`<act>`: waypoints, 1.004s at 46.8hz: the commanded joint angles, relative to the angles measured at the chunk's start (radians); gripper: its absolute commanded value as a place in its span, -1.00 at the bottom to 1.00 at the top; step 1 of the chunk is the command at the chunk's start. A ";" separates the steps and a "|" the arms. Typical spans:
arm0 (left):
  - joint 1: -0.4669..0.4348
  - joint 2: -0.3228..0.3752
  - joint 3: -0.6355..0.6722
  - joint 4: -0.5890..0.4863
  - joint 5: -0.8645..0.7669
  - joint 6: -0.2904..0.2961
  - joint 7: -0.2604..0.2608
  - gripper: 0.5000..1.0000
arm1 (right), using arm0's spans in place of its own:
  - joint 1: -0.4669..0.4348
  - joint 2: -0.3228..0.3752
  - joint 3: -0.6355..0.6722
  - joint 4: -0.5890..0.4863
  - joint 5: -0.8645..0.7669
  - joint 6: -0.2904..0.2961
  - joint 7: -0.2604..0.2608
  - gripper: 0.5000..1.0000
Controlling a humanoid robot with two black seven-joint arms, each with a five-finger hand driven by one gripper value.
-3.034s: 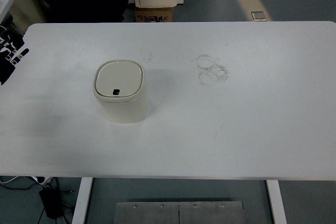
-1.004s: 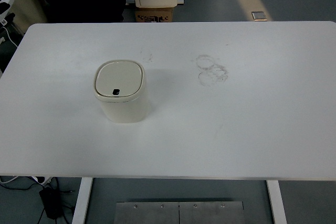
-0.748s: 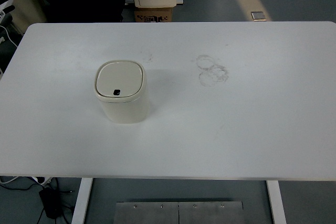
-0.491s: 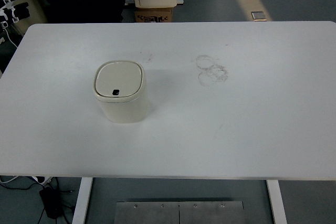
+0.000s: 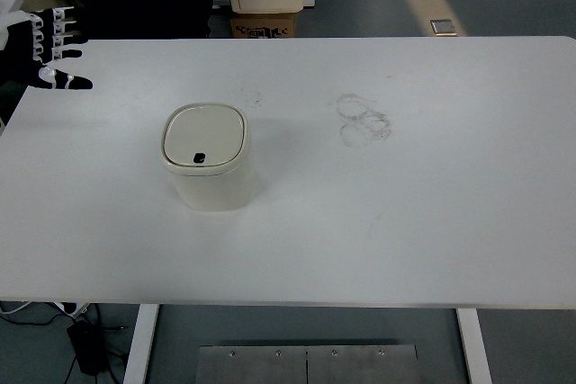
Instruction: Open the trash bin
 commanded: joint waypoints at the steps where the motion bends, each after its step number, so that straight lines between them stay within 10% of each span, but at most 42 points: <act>1: -0.022 -0.004 0.000 -0.009 0.060 -0.074 -0.001 1.00 | 0.000 0.000 0.000 0.000 -0.001 0.000 0.000 0.97; 12: -0.116 -0.007 0.000 -0.009 0.163 -0.232 -0.001 1.00 | 0.000 0.000 -0.001 0.000 0.000 0.000 0.000 0.97; 47: -0.197 -0.130 0.000 -0.086 0.451 -0.234 0.001 1.00 | 0.002 0.000 -0.001 0.000 0.000 0.000 0.000 0.97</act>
